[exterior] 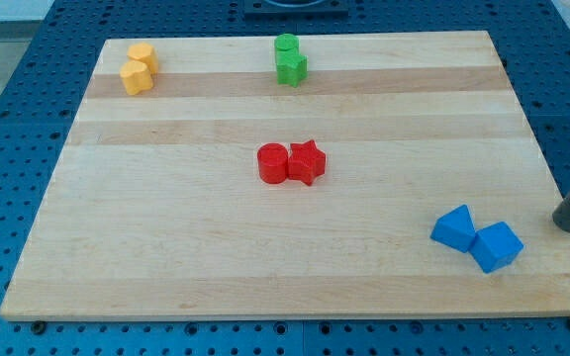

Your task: Separate the blue blocks

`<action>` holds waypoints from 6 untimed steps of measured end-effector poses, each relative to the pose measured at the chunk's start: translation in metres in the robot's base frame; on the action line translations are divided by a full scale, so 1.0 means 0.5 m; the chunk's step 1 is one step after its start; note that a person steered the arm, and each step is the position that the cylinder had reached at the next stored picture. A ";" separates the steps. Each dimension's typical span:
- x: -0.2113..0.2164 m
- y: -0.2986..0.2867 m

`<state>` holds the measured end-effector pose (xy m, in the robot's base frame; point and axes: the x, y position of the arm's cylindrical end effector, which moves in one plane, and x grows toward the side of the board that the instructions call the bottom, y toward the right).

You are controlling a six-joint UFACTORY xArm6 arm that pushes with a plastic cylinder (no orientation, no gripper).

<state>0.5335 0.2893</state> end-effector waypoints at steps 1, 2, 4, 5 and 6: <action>0.104 -0.040; 0.104 -0.040; 0.108 -0.157; 0.106 -0.165; 0.014 -0.207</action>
<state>0.5403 0.1860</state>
